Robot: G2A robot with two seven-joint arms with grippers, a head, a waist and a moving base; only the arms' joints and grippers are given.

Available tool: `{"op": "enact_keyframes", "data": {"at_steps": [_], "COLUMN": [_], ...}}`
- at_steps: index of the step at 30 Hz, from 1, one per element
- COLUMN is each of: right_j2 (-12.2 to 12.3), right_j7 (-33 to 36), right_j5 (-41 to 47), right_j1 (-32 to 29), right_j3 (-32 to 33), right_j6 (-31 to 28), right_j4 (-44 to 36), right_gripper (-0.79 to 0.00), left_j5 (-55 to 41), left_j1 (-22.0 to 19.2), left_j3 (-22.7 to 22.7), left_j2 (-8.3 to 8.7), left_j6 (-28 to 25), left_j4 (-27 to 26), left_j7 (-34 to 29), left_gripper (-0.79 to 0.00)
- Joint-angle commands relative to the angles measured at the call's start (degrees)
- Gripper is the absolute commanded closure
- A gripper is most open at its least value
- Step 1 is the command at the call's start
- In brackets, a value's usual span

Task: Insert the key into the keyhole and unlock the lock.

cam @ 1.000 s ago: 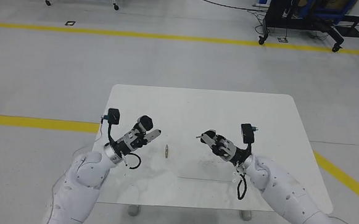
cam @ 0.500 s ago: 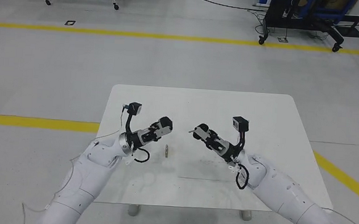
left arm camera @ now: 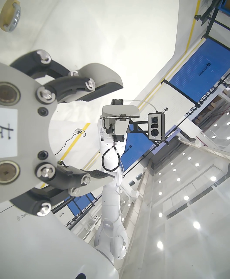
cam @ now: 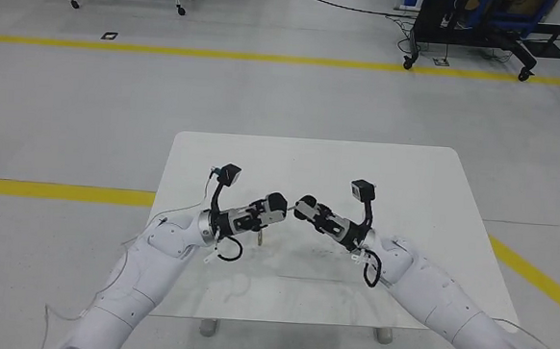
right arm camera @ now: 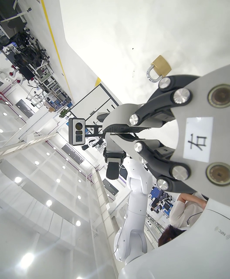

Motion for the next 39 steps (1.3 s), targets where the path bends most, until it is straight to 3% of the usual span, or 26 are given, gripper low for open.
{"op": "enact_keyframes", "data": {"at_steps": [1, 5, 10, 17, 22, 31, 33, 36, 37, 38, 39], "right_j2": [-0.3, -0.9, -1.5, -2.0, -2.3, -2.9, -3.1, -3.3, -3.4, -3.5, -3.5], "right_j7": [1.0, 2.0, 2.7, 3.9, 5.0, 6.7, 7.1, 7.6, 7.7, 7.7, 7.7], "right_j5": [-0.3, -1.5, -2.7, -3.6, -4.0, -3.9, -3.9, -3.9, -3.8, -3.6, -3.6], "right_j1": [-0.1, -0.4, -1.3, -2.5, -3.2, -4.1, -4.3, -4.5, -4.6, -4.7, -4.7], "right_j3": [0.6, 1.9, 3.7, 5.8, 7.0, 8.9, 9.2, 9.7, 9.9, 10.1, 10.1], "right_j6": [0.0, 0.0, 0.0, 0.0, 0.0, 0.0, 0.0, 0.0, 0.0, 0.0, 0.0], "right_j4": [0.4, 0.9, 0.5, -0.1, -0.2, -0.2, -0.3, -0.2, -0.2, -0.2, -0.2], "right_gripper": [0.0, 0.0, 0.0, 0.0, 0.0, 0.0, 0.0, 0.0, -0.099, -0.502, -0.785], "left_j5": [0.0, -0.3, 0.1, 1.7, 2.4, 4.6, 5.0, 5.4, 5.5, 5.6, 5.8], "left_j1": [-0.2, -0.6, -1.1, -1.3, -1.3, -1.3, -1.3, -1.2, -1.2, -1.2, -1.2], "left_j3": [0.3, 0.8, 1.6, 2.0, 2.1, 2.3, 2.4, 2.3, 2.3, 2.3, 2.2], "left_j2": [-0.05, -0.12, -0.24, -0.32, -0.36, -0.36, -0.35, -0.31, -0.3, -0.28, -0.25], "left_j6": [0.1, 0.4, 0.7, 1.2, 2.0, 2.8, 2.9, 3.1, 3.0, 3.0, 3.0], "left_j4": [0.2, 0.7, 1.3, 1.7, 1.9, 1.7, 1.6, 1.5, 1.4, 1.4, 1.4], "left_j7": [0.0, 0.0, 0.1, 1.3, 2.6, 3.9, 4.2, 4.5, 4.6, 4.7, 4.8], "left_gripper": [-0.514, -0.376, -0.369, -0.274, -0.249, -0.105, -0.006, 0.0, 0.0, 0.0, 0.0]}}
